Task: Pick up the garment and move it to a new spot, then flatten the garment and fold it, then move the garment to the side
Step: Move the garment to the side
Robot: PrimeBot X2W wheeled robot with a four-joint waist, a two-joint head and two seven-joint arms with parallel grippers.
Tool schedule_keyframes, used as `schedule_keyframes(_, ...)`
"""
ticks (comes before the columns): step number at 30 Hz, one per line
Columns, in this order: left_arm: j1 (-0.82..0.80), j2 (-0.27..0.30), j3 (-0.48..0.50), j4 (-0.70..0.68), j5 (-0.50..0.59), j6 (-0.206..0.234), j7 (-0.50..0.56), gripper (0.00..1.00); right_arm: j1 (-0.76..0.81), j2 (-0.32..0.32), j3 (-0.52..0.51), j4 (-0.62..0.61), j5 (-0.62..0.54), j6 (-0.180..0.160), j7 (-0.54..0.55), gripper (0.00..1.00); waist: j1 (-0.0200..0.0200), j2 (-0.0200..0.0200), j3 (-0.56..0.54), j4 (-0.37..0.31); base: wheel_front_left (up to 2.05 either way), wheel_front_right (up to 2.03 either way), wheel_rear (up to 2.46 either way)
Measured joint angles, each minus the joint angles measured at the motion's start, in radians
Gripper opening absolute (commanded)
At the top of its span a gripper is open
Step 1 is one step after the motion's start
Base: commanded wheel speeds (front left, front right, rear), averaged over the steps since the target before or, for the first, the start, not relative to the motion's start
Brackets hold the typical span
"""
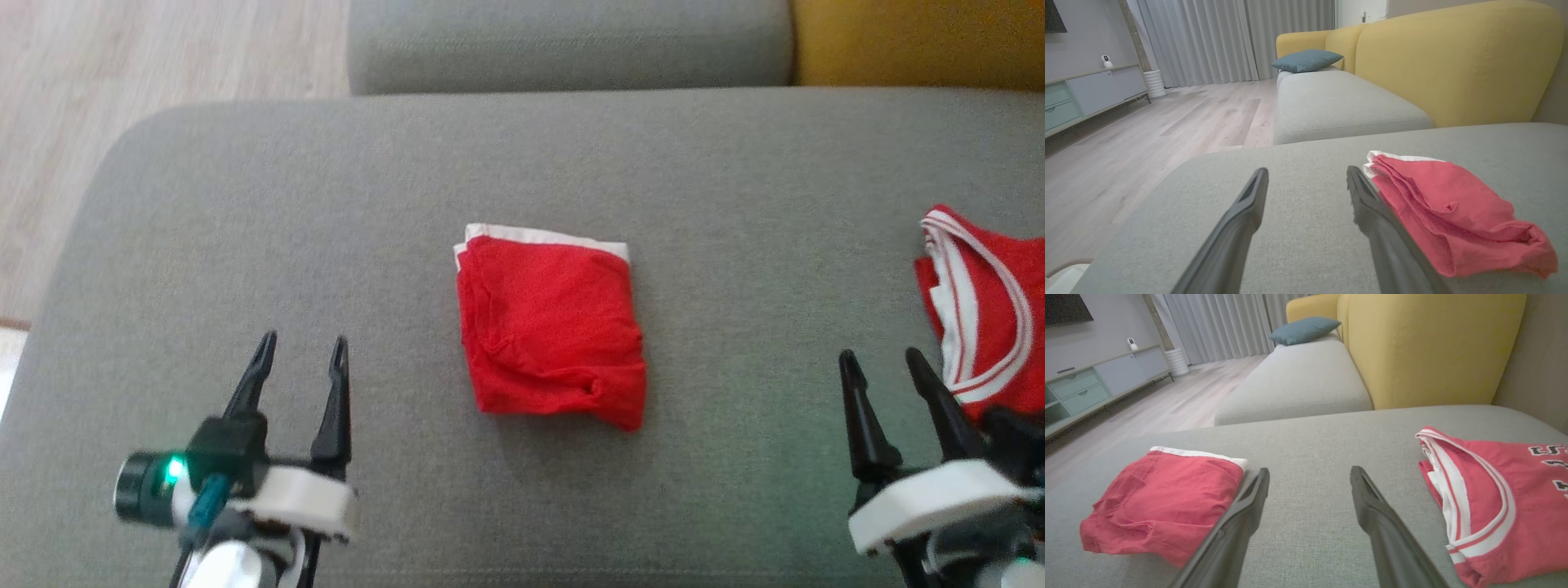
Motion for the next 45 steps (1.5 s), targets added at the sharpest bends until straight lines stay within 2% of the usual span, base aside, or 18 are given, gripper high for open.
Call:
schedule_keyframes(7,-0.126,-0.033,-0.035,0.008,0.021,-0.018,-0.030,1.00,-0.158,-0.037,0.085,0.133,0.028,0.000,0.046,1.00,0.0000,0.0000,0.079,0.069,0.00,0.00,0.00)
schedule_keyframes(11,-0.173,-0.053,-0.043,0.036,0.028,-0.021,-0.045,1.00,-0.259,-0.049,0.150,0.257,0.046,0.000,0.071,1.00,0.0001,0.0000,0.121,0.118,0.00,0.00,0.00)
schedule_keyframes(15,-0.203,-0.072,-0.064,0.057,0.032,-0.030,-0.053,1.00,-0.342,-0.048,0.179,0.419,0.056,0.000,0.120,1.00,0.0001,-0.0001,0.151,0.165,0.00,0.00,0.00)
schedule_keyframes(23,-0.215,-0.085,-0.067,0.079,0.032,-0.039,-0.054,1.00,-0.427,-0.029,0.209,0.565,0.082,0.000,0.179,1.00,0.0001,0.0000,0.170,0.207,0.00,0.00,0.00)
schedule_keyframes(24,-0.215,-0.085,-0.066,0.079,0.032,-0.038,-0.054,1.00,-0.440,-0.029,0.218,0.575,0.087,0.000,0.196,0.79,0.0001,0.0000,0.169,0.206,0.00,0.00,0.00)
schedule_keyframes(25,-0.215,-0.086,-0.066,0.078,0.032,-0.038,-0.054,1.00,-0.449,-0.029,0.227,0.582,0.092,0.000,0.212,0.30,0.0001,0.0000,0.169,0.203,0.00,0.00,0.00)
schedule_keyframes(26,-0.215,-0.086,-0.066,0.078,0.032,-0.038,-0.054,1.00,-0.454,-0.029,0.235,0.584,0.093,0.000,0.221,0.00,0.0001,0.0000,0.168,0.200,0.00,0.00,0.00)
schedule_keyframes(31,-0.215,-0.086,-0.064,0.075,0.039,-0.038,-0.059,1.00,-0.455,-0.031,0.279,0.581,0.109,0.000,0.235,0.00,0.0001,0.0000,0.167,0.175,0.00,0.00,0.00)
schedule_keyframes(35,-0.214,-0.083,-0.060,0.066,0.042,-0.039,-0.060,1.00,-0.449,-0.060,0.313,0.549,0.100,0.000,0.218,0.00,0.0001,0.0000,0.166,0.137,0.00,0.00,0.00)
schedule_keyframes(40,-0.212,-0.073,-0.048,0.058,0.050,-0.037,-0.060,1.00,-0.412,-0.132,0.317,0.473,0.079,0.000,0.217,0.00,0.0001,0.0000,0.164,0.053,0.00,0.00,0.00)
schedule_keyframes(45,-0.208,-0.052,-0.034,0.043,0.051,-0.037,-0.061,1.00,-0.360,-0.207,0.312,0.414,0.077,0.000,0.230,0.00,0.0001,0.0000,0.161,-0.063,0.00,0.00,0.00)
